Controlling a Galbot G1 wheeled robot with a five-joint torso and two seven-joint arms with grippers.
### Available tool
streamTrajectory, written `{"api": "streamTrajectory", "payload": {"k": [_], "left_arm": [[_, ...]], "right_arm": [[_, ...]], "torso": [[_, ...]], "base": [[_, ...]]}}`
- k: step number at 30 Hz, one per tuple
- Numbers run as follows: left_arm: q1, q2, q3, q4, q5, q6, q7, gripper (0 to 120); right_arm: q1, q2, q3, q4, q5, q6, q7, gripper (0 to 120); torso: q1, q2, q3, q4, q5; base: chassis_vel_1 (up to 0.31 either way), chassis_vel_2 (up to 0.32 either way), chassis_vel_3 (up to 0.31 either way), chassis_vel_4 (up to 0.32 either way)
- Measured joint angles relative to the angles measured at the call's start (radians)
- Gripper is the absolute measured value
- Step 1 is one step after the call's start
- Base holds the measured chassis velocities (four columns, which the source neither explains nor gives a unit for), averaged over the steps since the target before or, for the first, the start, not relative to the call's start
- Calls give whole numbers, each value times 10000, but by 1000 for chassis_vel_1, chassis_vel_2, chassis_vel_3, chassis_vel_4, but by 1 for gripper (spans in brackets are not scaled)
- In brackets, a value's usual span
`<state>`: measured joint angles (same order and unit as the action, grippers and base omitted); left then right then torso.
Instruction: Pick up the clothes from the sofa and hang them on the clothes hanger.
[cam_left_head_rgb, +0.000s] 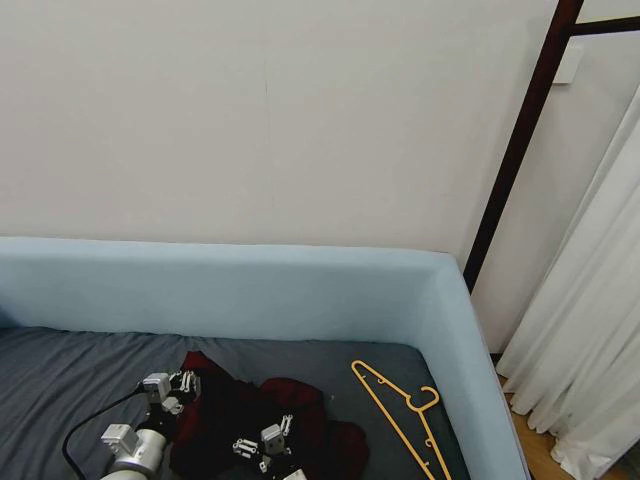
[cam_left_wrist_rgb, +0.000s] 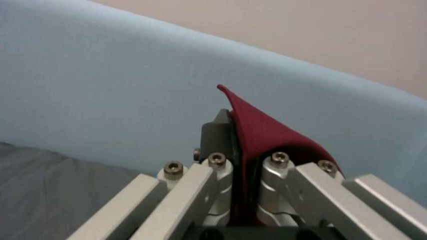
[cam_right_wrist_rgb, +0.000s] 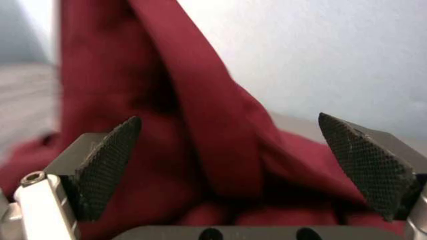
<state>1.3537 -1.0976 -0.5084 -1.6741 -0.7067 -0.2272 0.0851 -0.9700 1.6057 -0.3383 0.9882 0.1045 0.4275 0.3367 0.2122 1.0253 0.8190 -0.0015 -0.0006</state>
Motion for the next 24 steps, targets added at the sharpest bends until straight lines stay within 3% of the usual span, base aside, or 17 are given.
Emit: {"api": "streamTrajectory", "payload": {"k": [8, 15, 17, 24], "left_arm": [[121, -182, -15, -271, 4, 9, 1, 0], [271, -310, -75, -604, 24, 12, 14, 0], [281, -309, -77, -617, 26, 11, 19, 0], [291, -271, -75, -625, 41, -10, 40, 0]], "right_arm": [[0, 0, 33, -121, 6, -107, 261, 97], [0, -1, 39, -99, 437, -309, 556, 66], [-1, -2, 38, -88, 549, -311, 557, 62], [-1, -9, -62, 212, 2042, -243, 316, 34]], "torso": [[0, 1, 0, -1, 3], [0, 1, 1, -2, 9], [0, 1, 1, -2, 10], [0, 0, 2, 1, 9]], "base": [[0, 0, 0, 0], [0, 0, 0, 0], [0, 0, 0, 0], [0, 0, 0, 0]]}}
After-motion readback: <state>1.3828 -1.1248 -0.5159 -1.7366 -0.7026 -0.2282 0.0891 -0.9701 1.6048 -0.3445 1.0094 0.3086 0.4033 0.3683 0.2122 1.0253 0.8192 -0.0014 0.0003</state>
